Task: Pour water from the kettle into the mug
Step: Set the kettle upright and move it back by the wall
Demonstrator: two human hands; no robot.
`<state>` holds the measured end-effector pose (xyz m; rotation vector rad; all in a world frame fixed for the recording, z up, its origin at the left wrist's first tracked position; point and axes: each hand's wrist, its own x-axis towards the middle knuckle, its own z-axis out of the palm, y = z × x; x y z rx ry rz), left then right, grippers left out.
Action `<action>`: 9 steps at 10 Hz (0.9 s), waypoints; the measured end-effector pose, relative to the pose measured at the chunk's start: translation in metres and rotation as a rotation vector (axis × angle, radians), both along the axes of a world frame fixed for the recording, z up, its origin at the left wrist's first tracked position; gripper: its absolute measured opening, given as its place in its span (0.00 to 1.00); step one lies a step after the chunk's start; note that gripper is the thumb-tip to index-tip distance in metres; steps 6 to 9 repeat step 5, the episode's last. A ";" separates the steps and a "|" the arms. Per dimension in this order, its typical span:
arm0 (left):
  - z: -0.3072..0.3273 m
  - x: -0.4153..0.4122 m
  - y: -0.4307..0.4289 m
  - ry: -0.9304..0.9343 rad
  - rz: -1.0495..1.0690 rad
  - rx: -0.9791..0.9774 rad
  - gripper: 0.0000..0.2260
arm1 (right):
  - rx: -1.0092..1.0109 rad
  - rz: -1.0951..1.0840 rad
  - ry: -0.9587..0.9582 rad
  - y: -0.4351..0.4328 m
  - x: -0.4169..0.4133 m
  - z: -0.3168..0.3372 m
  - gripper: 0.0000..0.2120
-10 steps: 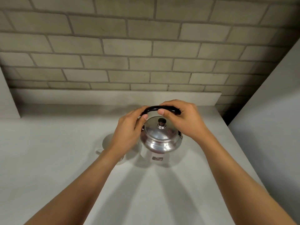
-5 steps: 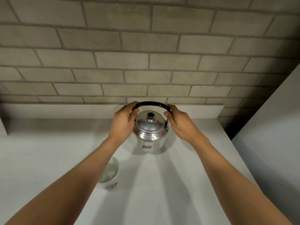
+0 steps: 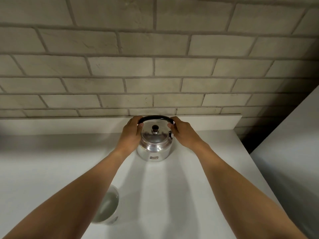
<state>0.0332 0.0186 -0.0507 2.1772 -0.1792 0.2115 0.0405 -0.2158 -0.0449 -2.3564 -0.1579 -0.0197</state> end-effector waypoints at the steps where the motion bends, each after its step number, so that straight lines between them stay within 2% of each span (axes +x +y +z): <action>1: -0.008 0.001 0.001 0.002 0.009 -0.019 0.11 | 0.041 0.010 0.025 0.003 0.001 -0.005 0.15; 3: -0.019 0.002 0.006 0.000 0.026 -0.053 0.10 | 0.091 0.011 0.029 0.008 0.002 -0.009 0.16; 4: -0.020 0.002 0.008 0.037 0.010 -0.030 0.13 | 0.068 -0.004 0.048 0.007 -0.001 -0.007 0.20; 5: -0.010 -0.001 0.006 0.074 0.003 0.022 0.23 | 0.054 -0.032 0.049 0.009 -0.010 -0.001 0.30; 9: -0.010 -0.001 0.006 0.074 0.003 0.022 0.23 | 0.054 -0.032 0.049 0.009 -0.010 -0.001 0.30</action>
